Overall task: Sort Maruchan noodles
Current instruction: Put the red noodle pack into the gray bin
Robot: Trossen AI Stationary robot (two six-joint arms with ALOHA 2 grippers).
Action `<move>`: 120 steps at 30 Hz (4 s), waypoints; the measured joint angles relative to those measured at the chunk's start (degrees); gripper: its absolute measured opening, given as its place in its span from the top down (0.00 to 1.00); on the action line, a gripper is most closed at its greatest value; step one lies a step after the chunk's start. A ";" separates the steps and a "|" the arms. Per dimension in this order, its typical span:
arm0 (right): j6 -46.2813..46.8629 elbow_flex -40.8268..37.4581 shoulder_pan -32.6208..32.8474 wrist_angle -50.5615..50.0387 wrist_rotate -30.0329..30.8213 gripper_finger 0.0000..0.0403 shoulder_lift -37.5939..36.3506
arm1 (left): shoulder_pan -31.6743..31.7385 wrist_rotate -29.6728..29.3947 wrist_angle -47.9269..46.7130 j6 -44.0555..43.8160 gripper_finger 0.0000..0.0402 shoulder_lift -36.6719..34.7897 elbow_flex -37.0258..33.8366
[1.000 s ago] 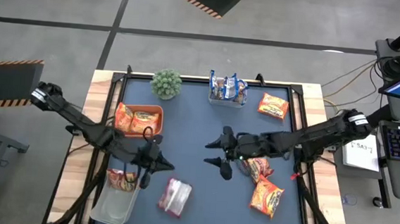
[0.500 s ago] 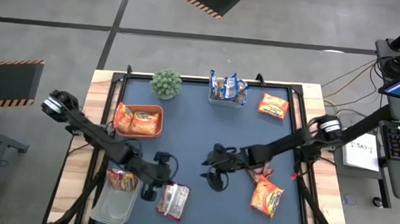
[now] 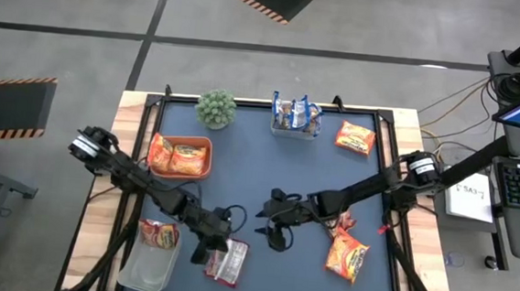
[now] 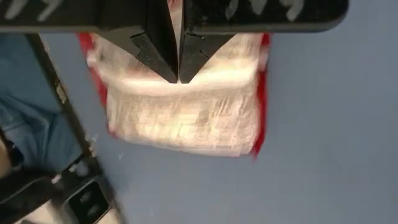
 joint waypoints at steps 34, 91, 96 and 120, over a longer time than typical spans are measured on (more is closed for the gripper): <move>-4.83 -1.26 0.02 6.17 1.34 0.69 -0.10 | 1.05 -3.81 12.69 5.35 1.00 0.65 -5.47; -13.87 1.72 8.29 2.70 10.56 0.83 0.70 | 0.65 -49.68 14.54 2.40 1.00 2.97 -6.40; -17.63 3.86 8.55 1.25 11.02 0.66 0.70 | 1.20 -49.68 14.66 2.30 1.00 2.97 -7.84; -21.06 25.89 8.55 -28.15 24.57 0.43 18.98 | 1.28 -48.54 19.55 -1.53 1.00 2.99 -14.09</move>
